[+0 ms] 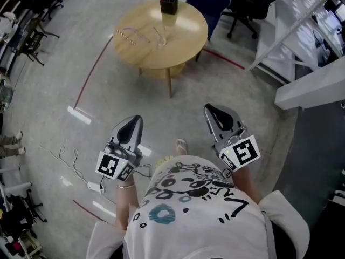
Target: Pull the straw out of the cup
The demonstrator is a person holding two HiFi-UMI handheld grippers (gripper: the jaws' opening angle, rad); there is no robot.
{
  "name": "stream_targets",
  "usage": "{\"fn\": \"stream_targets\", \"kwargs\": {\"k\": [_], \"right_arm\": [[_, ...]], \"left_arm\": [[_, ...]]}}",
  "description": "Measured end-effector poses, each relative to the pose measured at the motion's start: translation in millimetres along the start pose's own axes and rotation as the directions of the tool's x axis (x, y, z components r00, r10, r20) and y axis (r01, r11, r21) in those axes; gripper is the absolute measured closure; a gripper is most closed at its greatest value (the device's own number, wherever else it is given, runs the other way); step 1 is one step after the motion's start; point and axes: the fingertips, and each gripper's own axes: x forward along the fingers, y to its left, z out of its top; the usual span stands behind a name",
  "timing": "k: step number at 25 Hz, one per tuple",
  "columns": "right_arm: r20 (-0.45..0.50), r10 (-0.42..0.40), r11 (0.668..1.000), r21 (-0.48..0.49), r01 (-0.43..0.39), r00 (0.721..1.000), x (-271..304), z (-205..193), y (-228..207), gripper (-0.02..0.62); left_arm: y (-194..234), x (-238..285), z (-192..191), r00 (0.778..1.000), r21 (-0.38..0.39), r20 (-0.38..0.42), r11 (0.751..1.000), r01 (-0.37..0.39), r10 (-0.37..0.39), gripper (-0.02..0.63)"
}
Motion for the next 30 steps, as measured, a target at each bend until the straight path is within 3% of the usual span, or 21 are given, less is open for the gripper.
{"fn": "stream_targets", "kwargs": {"k": [18,30], "right_arm": [[0.000,0.013,1.000,-0.004,-0.013,1.000,53,4,-46,0.568],[-0.016,-0.034,0.999,0.003,0.034,0.999,127,11,-86,0.568]], "left_arm": [[38,56,7,1.000,-0.001,-0.026,1.000,-0.014,0.014,0.589],[108,123,13,0.997,-0.012,-0.055,0.999,0.048,-0.049,0.589]]}}
